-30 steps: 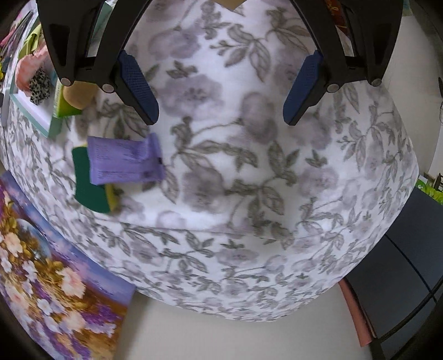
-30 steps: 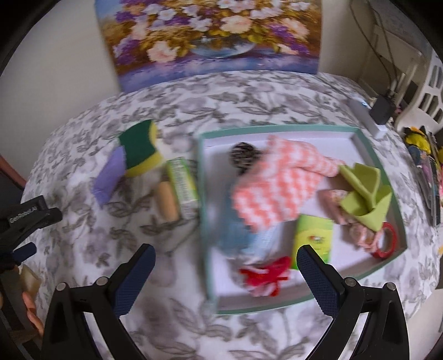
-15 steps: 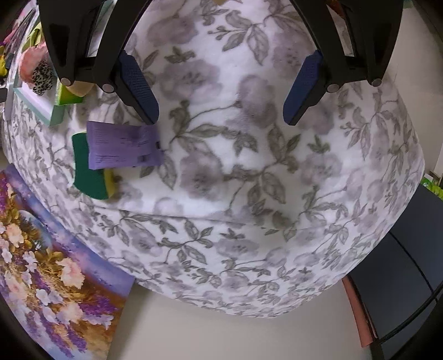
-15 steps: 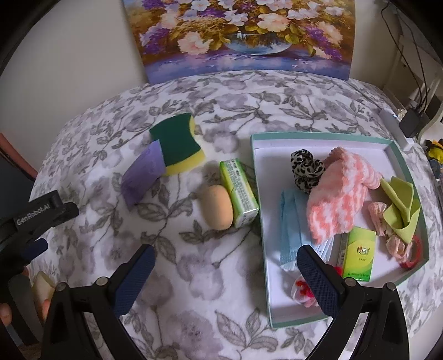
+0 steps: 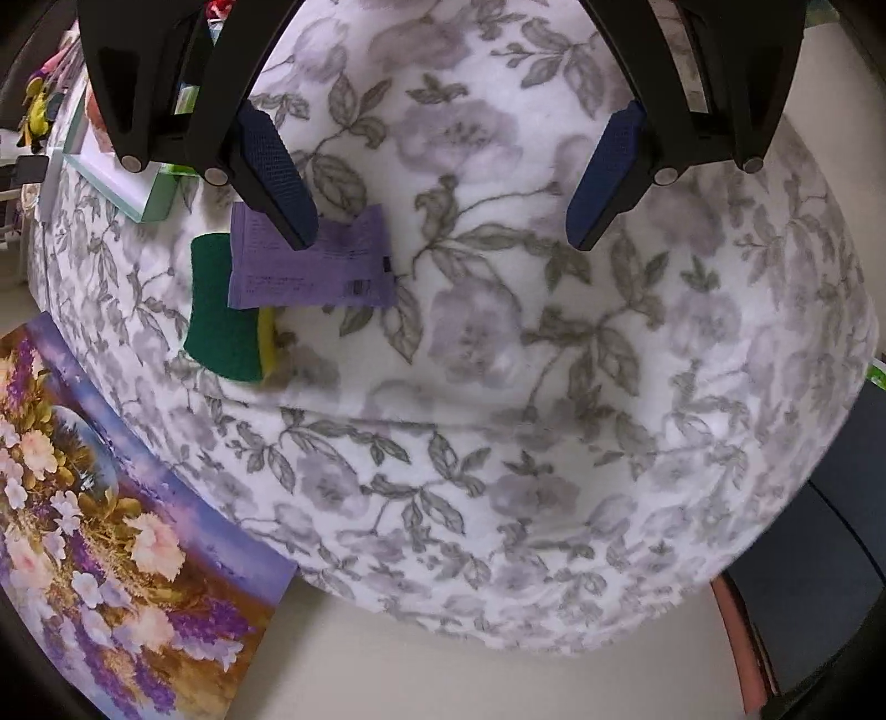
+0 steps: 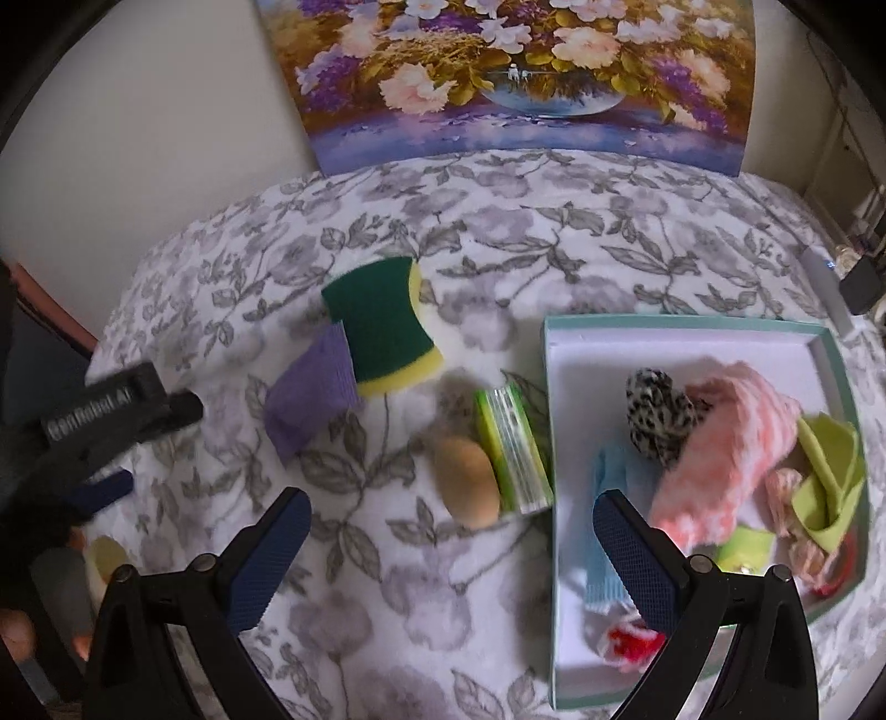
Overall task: Organize soft objects
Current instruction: 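Grasp the purple sachet with the left tool while the right tool grasps the green tube, then carry the purple sachet and green tube with both tools over the tray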
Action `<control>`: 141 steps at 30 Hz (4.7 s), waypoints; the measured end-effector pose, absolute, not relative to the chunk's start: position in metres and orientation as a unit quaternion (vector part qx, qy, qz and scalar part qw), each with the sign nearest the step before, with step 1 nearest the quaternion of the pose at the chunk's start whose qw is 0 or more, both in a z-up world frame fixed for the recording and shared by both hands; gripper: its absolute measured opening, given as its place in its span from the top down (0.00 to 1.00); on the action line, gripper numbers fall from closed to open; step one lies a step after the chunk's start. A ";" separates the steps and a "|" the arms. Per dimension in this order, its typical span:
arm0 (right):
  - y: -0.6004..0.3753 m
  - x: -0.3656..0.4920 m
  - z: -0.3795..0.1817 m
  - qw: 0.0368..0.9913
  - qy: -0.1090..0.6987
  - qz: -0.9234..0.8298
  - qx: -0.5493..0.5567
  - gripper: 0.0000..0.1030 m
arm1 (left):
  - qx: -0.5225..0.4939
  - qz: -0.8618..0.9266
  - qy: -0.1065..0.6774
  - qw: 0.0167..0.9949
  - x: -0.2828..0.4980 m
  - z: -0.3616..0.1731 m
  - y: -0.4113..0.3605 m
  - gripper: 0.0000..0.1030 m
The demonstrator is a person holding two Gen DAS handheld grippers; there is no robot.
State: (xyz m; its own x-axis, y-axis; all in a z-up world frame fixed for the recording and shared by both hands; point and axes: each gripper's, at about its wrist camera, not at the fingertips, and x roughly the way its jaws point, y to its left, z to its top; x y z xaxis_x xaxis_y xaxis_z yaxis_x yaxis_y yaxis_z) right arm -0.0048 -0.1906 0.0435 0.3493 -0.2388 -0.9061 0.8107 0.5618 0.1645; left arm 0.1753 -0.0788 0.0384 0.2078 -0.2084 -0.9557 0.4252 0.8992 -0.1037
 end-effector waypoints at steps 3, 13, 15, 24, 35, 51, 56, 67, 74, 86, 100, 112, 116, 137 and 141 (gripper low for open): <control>-0.199 0.000 0.042 0.761 0.451 -0.338 0.320 0.01 | 0.081 -0.213 0.614 0.756 0.179 0.021 -0.084 0.11; -0.216 -0.003 0.023 0.757 0.452 -0.334 0.334 0.17 | 0.074 -0.246 0.637 0.727 0.192 -0.012 -0.096 0.11; -0.218 -0.005 0.020 0.754 0.450 -0.338 0.338 0.22 | 0.078 -0.250 0.637 0.725 0.194 -0.016 -0.096 0.11; -0.221 -0.001 0.010 0.749 0.463 -0.353 0.317 0.43 | 0.128 -0.292 0.628 0.710 0.184 -0.022 -0.112 0.11; -0.227 -0.008 0.006 0.747 0.456 -0.357 0.327 0.60 | 0.187 -0.312 0.599 0.713 0.172 -0.040 -0.143 0.11; -0.226 -0.002 0.007 0.752 0.464 -0.343 0.317 0.68 | 0.213 -0.339 0.543 0.738 0.189 -0.031 -0.156 0.26; -0.229 0.001 0.004 0.754 0.468 -0.338 0.313 0.70 | 0.208 -0.344 0.542 0.738 0.193 -0.037 -0.160 0.26; -0.237 0.002 -0.003 0.754 0.466 -0.334 0.322 0.71 | 0.223 -0.341 0.526 0.746 0.190 -0.043 -0.163 0.43; -0.237 -0.001 0.001 0.752 0.463 -0.335 0.329 0.75 | 0.217 -0.334 0.537 0.744 0.188 -0.033 -0.157 0.48; -0.219 -0.022 0.035 0.764 0.440 -0.338 0.329 0.77 | 0.196 -0.312 0.542 0.755 0.165 0.016 -0.129 0.48; -0.167 -0.065 0.072 0.779 0.425 -0.343 0.309 0.77 | 0.183 -0.328 0.541 0.752 0.101 0.053 -0.088 0.48; -0.156 -0.120 0.084 0.778 0.402 -0.363 0.318 0.77 | 0.187 -0.352 0.519 0.757 0.041 0.071 -0.082 0.48; -0.169 -0.138 0.083 0.771 0.395 -0.371 0.334 0.77 | 0.205 -0.362 0.507 0.755 0.022 0.074 -0.094 0.48; -0.236 -0.237 0.047 0.700 0.386 -0.436 0.415 0.77 | 0.284 -0.458 0.489 0.686 -0.084 0.052 -0.163 0.48; -0.240 -0.240 0.041 0.694 0.391 -0.435 0.420 0.77 | 0.300 -0.464 0.489 0.675 -0.094 0.042 -0.173 0.48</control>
State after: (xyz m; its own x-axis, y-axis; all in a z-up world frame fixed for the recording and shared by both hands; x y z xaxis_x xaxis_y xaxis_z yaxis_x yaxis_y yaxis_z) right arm -0.2402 -0.2404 0.0409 0.3152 -0.2754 -0.9082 0.9325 0.2679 0.2424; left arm -0.0942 -0.1734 0.0416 0.0908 -0.3326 -0.9387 0.9195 0.3899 -0.0492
